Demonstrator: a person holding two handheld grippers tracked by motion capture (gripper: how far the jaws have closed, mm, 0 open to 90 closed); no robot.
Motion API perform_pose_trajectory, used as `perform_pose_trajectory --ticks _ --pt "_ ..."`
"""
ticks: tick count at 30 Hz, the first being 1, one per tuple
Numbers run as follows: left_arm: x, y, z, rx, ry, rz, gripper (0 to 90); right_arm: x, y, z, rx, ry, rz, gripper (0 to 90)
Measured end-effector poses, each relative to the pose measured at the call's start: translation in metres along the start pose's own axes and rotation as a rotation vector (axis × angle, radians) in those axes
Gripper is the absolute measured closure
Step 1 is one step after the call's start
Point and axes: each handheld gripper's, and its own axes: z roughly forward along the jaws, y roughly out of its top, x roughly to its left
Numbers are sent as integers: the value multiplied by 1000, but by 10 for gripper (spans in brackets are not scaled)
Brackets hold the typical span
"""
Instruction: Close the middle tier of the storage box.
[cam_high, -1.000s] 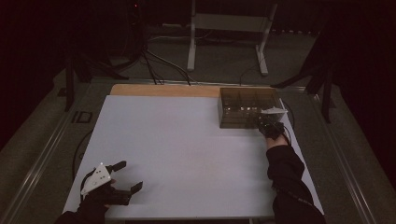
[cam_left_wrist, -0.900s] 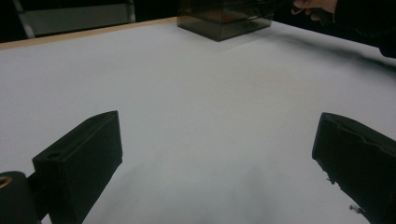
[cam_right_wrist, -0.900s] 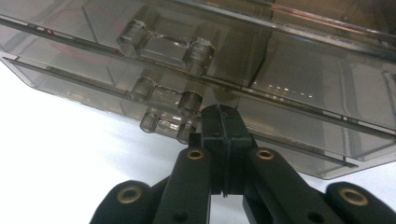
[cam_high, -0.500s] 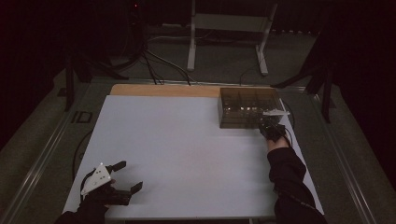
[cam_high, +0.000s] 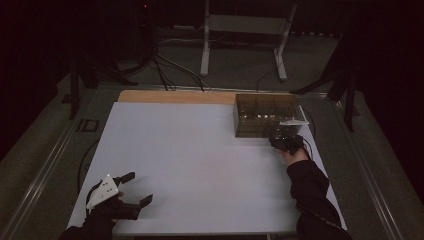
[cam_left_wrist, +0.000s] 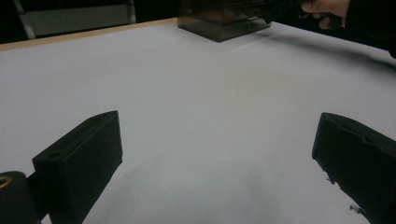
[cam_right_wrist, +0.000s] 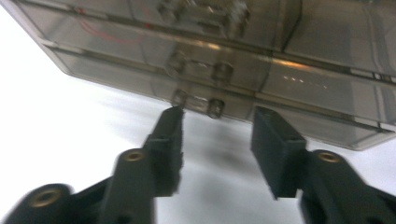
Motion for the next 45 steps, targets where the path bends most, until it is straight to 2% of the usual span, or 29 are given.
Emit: perform_pose_trajectory --ticks 4,5,8,10,14,16,19,21,23,24,31,38,45 --pt "0 0 0 0 -1 3 33 4 3 -3 -6 43 3 400" --pt "0 0 0 0 -3 1 33 5 3 -3 -7 46 2 398" --pt "0 0 0 1 -2 3 33 7 5 -5 -9 77 9 312" --pt "0 0 0 0 -2 2 33 9 6 -6 -11 79 9 216" --pt "0 0 0 1 -4 3 33 14 7 -8 -8 82 -3 106" --pt "0 0 0 0 -4 4 33 17 7 -8 -1 110 -15 32" --pt "0 0 1 -1 -5 4 33 17 8 -11 -25 123 -10 0" --pt "0 0 1 0 -7 5 33 18 9 -13 -31 142 -14 0" --pt "0 1 1 -2 -7 3 33 19 9 -14 -33 134 -27 0" --pt "0 1 1 -3 -7 4 33 19 9 -14 -40 153 -21 0" --pt "-1 1 3 0 -11 6 33 20 10 -16 -53 172 -18 0" --pt "-1 1 3 1 -14 7 33 26 13 -20 -67 187 -34 0" --pt "0 1 3 3 -16 8 33 34 14 -25 -88 203 -77 0"
